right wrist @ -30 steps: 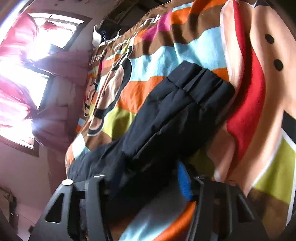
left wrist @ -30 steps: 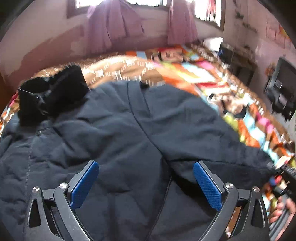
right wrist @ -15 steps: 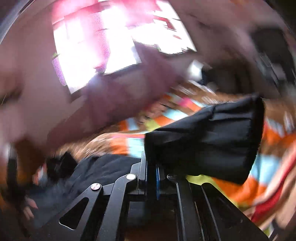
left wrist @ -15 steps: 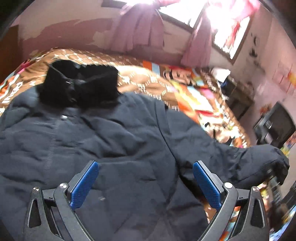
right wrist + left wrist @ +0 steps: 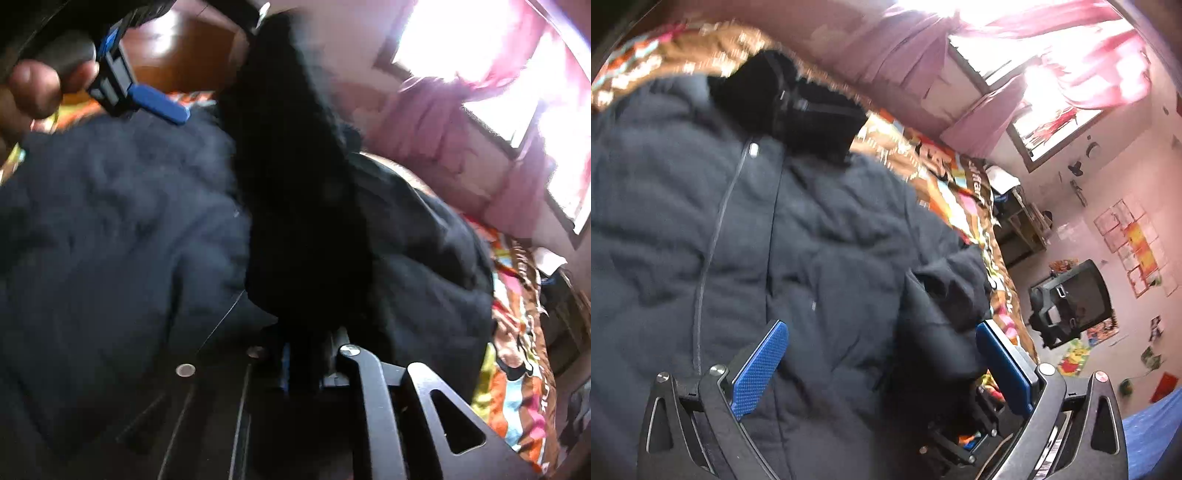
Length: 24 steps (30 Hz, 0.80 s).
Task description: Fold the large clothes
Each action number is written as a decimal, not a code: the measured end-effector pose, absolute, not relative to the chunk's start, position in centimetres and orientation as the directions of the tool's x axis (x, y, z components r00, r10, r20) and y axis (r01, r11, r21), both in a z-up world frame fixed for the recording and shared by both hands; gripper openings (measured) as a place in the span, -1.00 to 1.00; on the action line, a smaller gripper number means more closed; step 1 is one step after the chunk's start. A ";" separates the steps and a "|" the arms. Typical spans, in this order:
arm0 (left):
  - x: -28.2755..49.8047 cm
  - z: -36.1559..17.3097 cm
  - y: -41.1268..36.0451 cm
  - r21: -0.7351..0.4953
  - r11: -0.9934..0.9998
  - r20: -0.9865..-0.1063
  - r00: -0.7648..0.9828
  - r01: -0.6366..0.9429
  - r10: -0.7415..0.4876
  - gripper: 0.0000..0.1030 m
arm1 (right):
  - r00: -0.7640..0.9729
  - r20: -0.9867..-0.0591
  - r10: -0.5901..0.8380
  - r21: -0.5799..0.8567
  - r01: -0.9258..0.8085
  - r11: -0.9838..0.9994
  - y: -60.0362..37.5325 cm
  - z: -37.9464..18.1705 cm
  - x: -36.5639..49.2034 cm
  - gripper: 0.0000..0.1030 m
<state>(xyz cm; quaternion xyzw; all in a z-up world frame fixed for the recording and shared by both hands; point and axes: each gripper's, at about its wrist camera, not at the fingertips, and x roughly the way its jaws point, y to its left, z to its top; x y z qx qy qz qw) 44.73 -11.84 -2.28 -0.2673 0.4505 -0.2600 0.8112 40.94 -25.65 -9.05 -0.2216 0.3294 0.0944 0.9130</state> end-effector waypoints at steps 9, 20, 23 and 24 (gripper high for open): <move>45.4 -6.2 -13.1 -0.687 0.715 -0.623 0.399 0.131 -0.672 0.48 | 0.674 -0.693 0.256 -0.160 -0.490 0.857 -29.7 -8.3 38.9 0.45; 45.5 -1.6 -13.4 -0.529 0.832 -0.656 0.541 0.168 -0.526 -0.89 | 0.825 -0.530 0.196 -0.118 -0.300 0.946 -31.7 -2.8 35.9 0.45; 44.8 2.7 -11.7 -0.480 0.852 -0.614 0.613 0.210 -0.497 -0.89 | 0.873 -0.455 0.175 -0.023 -0.208 0.978 -32.2 -1.1 35.1 0.45; 44.7 3.8 -11.0 -0.464 0.859 -0.605 0.630 0.219 -0.487 -0.89 | 0.884 -0.438 0.162 0.002 -0.180 0.984 -32.4 -0.7 35.1 0.46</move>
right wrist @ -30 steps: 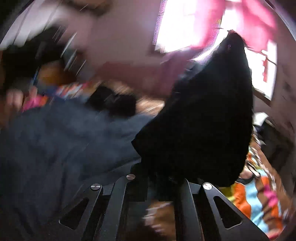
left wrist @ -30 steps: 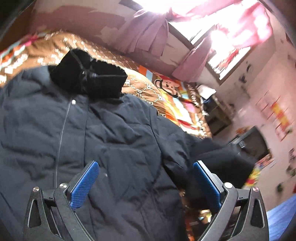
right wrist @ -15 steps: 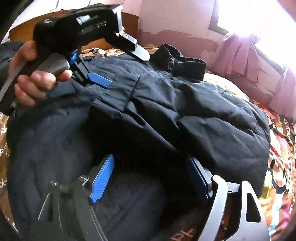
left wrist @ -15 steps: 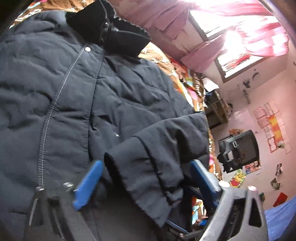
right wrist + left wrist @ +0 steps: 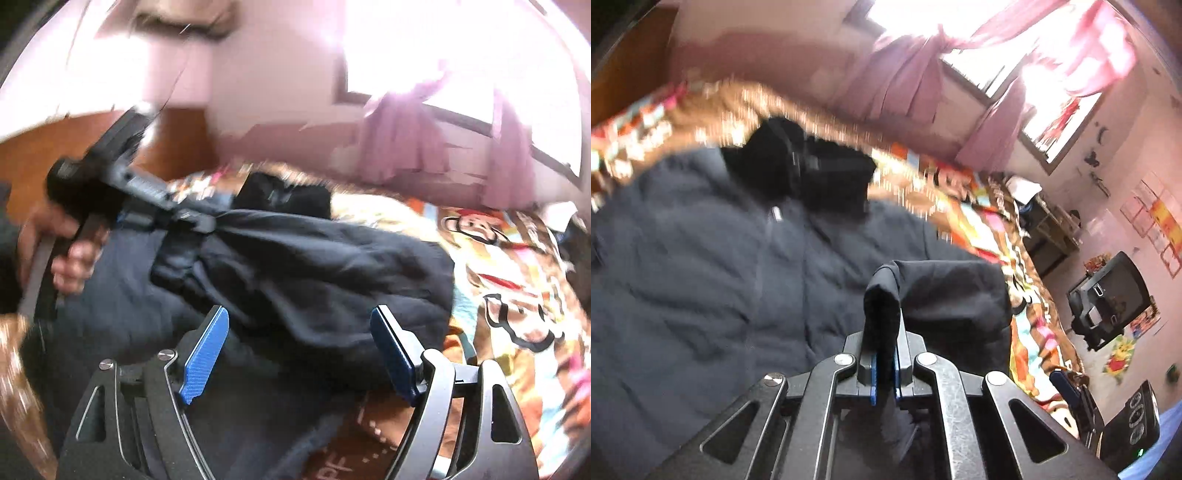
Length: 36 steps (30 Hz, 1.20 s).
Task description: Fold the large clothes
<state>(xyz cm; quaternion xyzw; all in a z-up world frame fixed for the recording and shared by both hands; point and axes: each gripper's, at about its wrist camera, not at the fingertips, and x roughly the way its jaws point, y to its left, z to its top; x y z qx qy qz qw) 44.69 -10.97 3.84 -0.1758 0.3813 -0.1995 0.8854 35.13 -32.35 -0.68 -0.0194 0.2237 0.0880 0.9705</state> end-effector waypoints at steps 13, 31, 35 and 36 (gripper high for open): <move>45.5 4.3 2.8 -0.260 0.965 -0.673 0.714 0.015 -0.193 -0.89 | 0.820 -0.555 0.140 0.011 -0.161 0.987 -24.8 -0.7 45.8 0.59; 46.0 -3.7 12.0 -0.386 0.915 -0.696 0.689 -0.118 -0.205 0.05 | 0.657 -0.746 0.109 -0.071 -0.240 0.968 -12.6 -10.8 55.3 0.73; 41.8 -3.1 17.2 -0.464 0.856 -0.636 0.758 -0.228 -0.143 0.57 | 0.691 -0.720 0.065 -0.118 -0.213 0.970 -12.0 -10.9 54.5 0.79; 40.5 -3.0 19.0 -0.477 0.838 -0.627 0.771 -0.266 -0.112 0.58 | 0.697 -0.716 0.048 -0.134 -0.204 0.970 -11.8 -10.7 54.2 0.79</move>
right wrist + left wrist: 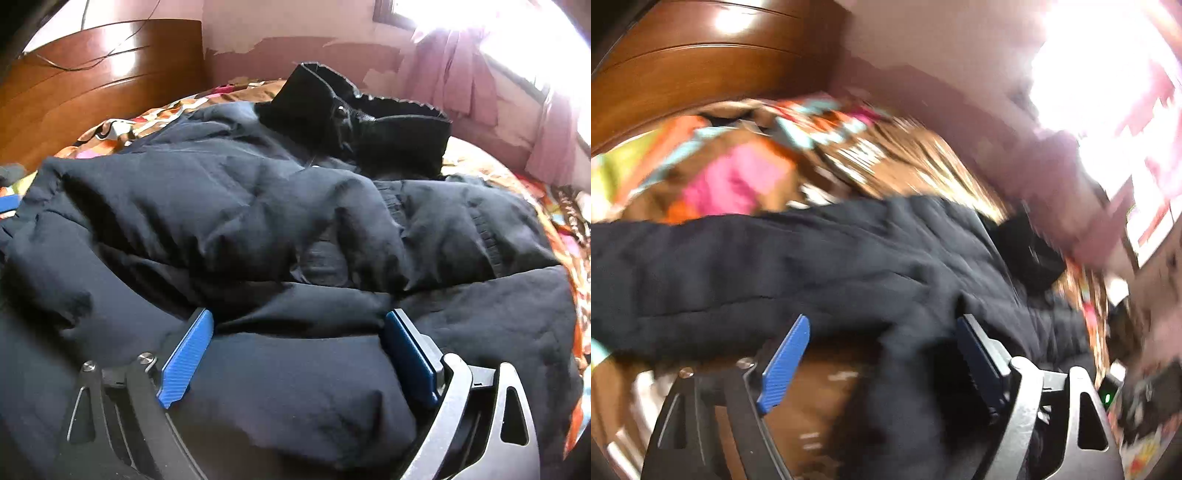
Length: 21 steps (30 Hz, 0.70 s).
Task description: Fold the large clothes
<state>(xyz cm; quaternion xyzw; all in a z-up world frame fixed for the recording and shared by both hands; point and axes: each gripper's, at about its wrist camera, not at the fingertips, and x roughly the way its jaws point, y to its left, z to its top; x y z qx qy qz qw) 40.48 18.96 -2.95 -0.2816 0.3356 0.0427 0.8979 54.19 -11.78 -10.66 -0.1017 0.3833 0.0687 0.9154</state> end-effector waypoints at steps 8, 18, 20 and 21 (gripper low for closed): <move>33.7 -5.3 29.5 -0.431 0.691 -0.711 0.689 -0.580 0.136 0.58 | 0.734 -0.676 0.074 -0.082 -0.175 0.981 -10.8 -6.2 51.7 0.79; 31.8 -11.5 36.7 -0.589 0.446 -0.741 0.670 -0.674 0.034 0.55 | 0.659 -0.737 0.150 0.003 -0.219 0.976 -6.8 -9.8 53.5 0.81; 31.7 -12.3 37.5 -0.598 0.400 -0.744 0.667 -0.695 0.046 0.47 | 0.668 -0.726 0.165 0.031 -0.208 0.978 -7.2 -10.4 53.5 0.89; 31.6 -12.7 37.9 -0.597 0.382 -0.747 0.663 -0.705 0.056 0.27 | 0.668 -0.723 0.173 0.043 -0.206 0.978 -7.4 -10.5 53.5 0.90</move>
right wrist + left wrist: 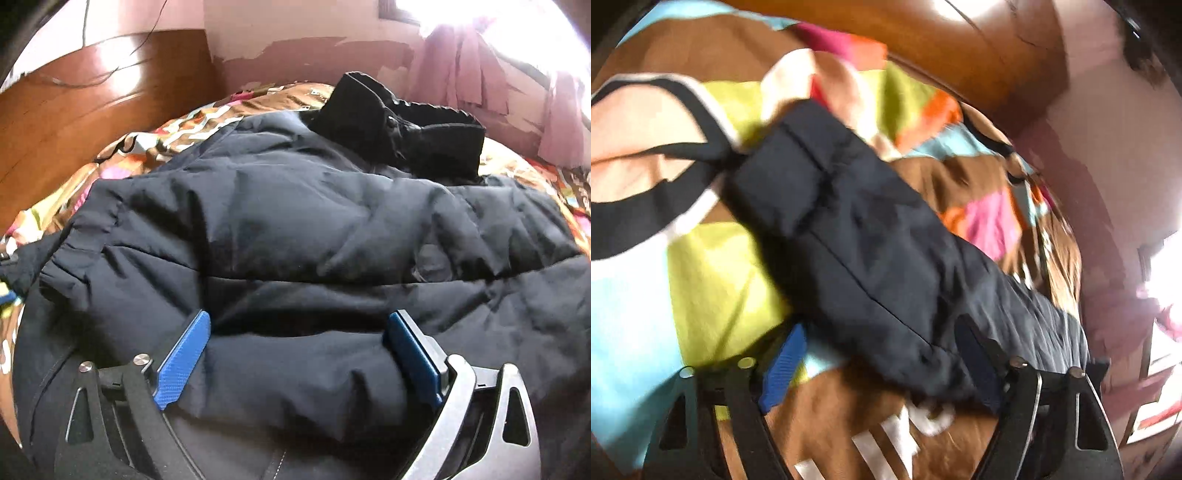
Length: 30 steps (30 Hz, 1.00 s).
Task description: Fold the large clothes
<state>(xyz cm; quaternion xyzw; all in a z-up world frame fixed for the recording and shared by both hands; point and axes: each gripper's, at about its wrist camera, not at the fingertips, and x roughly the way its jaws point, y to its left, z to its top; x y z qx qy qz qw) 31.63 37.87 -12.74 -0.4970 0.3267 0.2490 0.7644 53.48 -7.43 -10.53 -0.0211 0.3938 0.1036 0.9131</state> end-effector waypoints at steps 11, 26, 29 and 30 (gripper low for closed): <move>32.1 -7.6 35.9 -0.612 0.533 -0.616 0.775 -0.585 0.143 -0.93 | 0.699 -0.690 0.190 0.051 -0.214 0.975 -7.7 -11.2 53.1 0.94; 36.1 12.4 16.9 -0.208 0.978 -0.358 0.933 -0.034 -0.044 -0.93 | 0.736 -0.642 0.215 0.217 -0.094 0.972 -18.2 -4.1 48.5 0.94; 36.7 13.7 11.8 -0.173 0.981 -0.358 0.922 0.091 -0.149 -0.93 | 0.748 -0.629 0.213 0.241 -0.073 0.968 -20.8 -3.2 47.4 0.94; 37.1 14.0 9.9 -0.161 0.977 -0.366 0.911 0.139 -0.189 -0.93 | 0.754 -0.621 0.213 0.252 -0.065 0.965 -21.7 -2.8 47.1 0.94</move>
